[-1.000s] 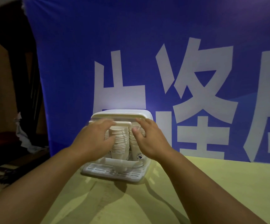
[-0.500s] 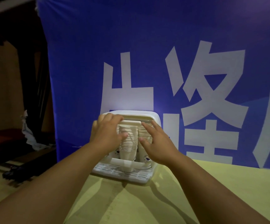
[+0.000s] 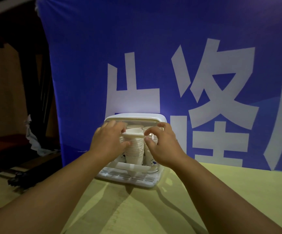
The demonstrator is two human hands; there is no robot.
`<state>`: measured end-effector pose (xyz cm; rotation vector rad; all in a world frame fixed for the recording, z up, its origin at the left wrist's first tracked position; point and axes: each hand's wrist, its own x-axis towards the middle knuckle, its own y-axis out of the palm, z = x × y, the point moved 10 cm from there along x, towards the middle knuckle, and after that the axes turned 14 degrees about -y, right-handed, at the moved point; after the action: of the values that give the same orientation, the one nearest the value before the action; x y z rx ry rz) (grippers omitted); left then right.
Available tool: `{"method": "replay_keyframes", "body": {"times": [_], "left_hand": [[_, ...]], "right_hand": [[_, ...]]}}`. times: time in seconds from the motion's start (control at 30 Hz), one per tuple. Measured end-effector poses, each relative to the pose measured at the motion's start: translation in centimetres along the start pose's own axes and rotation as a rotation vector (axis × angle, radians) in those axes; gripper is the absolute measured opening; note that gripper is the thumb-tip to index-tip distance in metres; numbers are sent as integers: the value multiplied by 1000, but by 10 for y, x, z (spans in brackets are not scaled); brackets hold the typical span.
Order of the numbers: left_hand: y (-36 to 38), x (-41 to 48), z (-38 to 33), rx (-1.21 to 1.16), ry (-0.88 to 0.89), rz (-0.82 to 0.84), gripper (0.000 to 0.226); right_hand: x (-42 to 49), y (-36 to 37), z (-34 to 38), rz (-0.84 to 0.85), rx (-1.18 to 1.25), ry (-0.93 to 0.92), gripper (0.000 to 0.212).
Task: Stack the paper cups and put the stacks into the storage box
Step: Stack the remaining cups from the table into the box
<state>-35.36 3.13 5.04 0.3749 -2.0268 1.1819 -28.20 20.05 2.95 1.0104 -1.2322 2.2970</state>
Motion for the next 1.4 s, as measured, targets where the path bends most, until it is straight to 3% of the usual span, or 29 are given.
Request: {"method": "replay_keyframes", "body": {"times": [0.23, 0.4, 0.67, 0.8, 0.9, 1.0, 1.1, 1.23, 1.3, 1.4], "left_hand": [[12, -6, -7, 112, 22, -51, 44], [14, -15, 1, 117, 56, 22, 44], [16, -44, 11, 53, 46, 198, 39], [17, -53, 19, 15, -3, 188, 37], [10, -43, 17, -6, -37, 185, 30], [7, -27, 12, 0, -36, 236, 73], [13, -18, 6, 37, 4, 323, 91], [14, -8, 5, 123, 92, 281, 91], [11, 2, 1, 193, 148, 243, 90], [14, 22, -12, 244, 181, 316, 78]], "right_hand": [[-3, 9, 1, 42, 21, -18, 23], [-1, 6, -2, 15, -17, -20, 24], [-8, 15, -14, 64, -30, 15, 79], [-9, 22, -16, 94, -61, 32, 94], [-10, 22, -17, 88, -66, 30, 94], [-11, 21, -17, 89, -60, 14, 93], [-13, 21, -18, 72, -64, -2, 91], [-11, 17, -21, 27, -103, -44, 86], [1, 7, -19, -7, -175, -91, 71], [23, -2, -19, 11, -169, -108, 43]]}}
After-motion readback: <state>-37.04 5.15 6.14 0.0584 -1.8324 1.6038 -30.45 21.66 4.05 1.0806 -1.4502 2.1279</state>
